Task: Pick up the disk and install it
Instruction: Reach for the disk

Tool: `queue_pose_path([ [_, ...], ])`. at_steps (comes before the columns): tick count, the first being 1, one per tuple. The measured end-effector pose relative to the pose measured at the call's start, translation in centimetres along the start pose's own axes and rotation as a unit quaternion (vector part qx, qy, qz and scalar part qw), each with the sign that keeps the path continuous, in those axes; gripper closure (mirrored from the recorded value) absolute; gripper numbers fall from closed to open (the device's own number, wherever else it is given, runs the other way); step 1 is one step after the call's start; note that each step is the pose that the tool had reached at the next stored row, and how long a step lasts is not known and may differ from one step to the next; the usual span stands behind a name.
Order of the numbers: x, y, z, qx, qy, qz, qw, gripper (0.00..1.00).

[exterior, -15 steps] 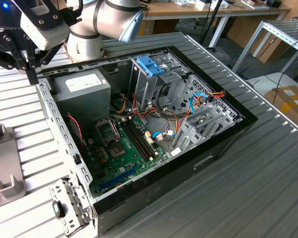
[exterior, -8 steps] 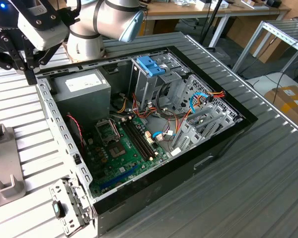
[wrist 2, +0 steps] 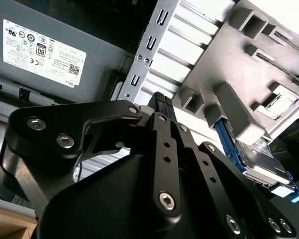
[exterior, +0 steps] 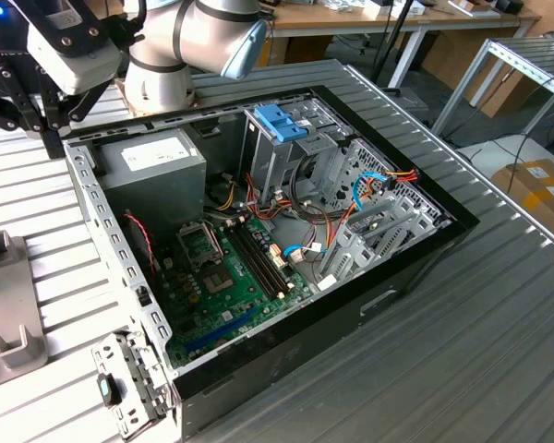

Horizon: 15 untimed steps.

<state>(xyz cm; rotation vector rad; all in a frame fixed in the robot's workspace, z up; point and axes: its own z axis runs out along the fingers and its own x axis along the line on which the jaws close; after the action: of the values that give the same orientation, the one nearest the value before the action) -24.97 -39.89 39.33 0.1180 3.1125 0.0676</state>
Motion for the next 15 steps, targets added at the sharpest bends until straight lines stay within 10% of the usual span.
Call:
queue_pose_path([
  [15, 0.75, -0.06, -0.02, 0.0000, 0.0000, 0.000, 1.0000, 0.90],
])
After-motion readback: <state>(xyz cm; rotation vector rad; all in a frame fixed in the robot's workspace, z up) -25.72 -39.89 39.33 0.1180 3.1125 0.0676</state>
